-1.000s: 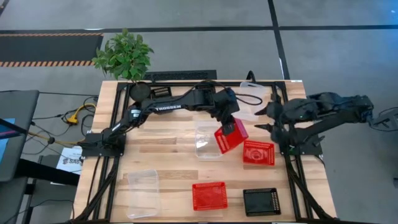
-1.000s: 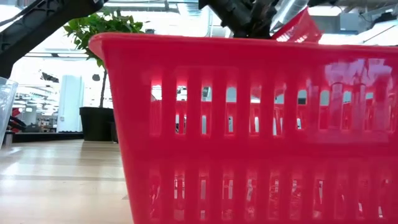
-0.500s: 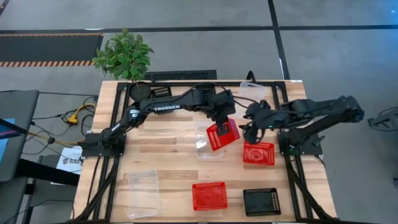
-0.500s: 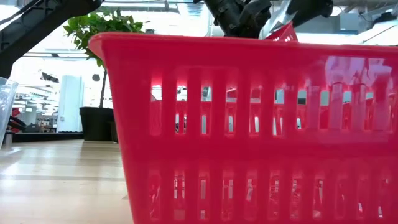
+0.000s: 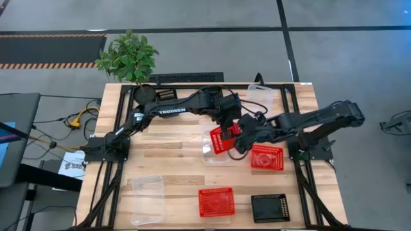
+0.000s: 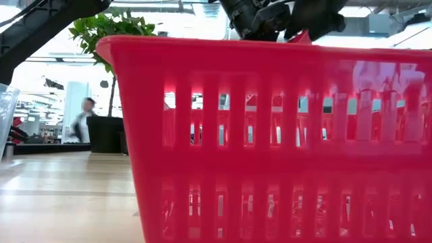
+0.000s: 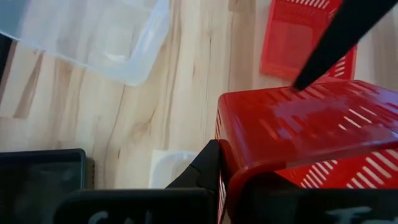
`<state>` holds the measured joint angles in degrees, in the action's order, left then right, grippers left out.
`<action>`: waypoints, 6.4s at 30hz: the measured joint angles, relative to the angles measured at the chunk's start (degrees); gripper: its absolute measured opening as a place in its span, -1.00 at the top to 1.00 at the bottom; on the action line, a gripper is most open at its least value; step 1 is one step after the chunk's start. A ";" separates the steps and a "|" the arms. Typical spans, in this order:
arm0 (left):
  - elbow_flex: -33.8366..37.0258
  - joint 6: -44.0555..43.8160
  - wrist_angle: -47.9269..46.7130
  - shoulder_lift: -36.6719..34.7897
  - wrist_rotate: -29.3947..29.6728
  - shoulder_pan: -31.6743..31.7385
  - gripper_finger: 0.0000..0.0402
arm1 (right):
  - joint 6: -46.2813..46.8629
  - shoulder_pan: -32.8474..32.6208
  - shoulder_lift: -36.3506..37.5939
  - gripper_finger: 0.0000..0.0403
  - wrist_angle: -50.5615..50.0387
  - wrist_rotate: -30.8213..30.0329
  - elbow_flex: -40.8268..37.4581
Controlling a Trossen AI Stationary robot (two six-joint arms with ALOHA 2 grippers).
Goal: Stack baskets by color
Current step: Stack the top left red bin on top of the top right red bin, then stack the middle transparent bin on top of the top transparent bin
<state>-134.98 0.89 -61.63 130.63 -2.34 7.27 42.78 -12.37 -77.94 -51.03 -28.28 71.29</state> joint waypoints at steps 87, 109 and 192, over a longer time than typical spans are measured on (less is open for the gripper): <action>69.83 3.47 52.56 -63.40 1.08 -3.09 -0.49 | 86.45 -37.73 16.06 0.99 -30.79 -4.46 -19.46; 69.98 -2.58 58.77 -51.76 -3.30 -4.17 -0.49 | 86.84 -41.56 11.50 0.99 -37.88 1.24 -14.75; 75.86 -13.16 28.93 -53.18 9.23 -4.68 -0.49 | 4.73 11.87 2.29 -0.29 7.24 12.20 -10.71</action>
<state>-59.11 -12.28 -32.70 77.45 6.89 2.59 47.51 -0.50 -75.65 -43.79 -16.08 60.58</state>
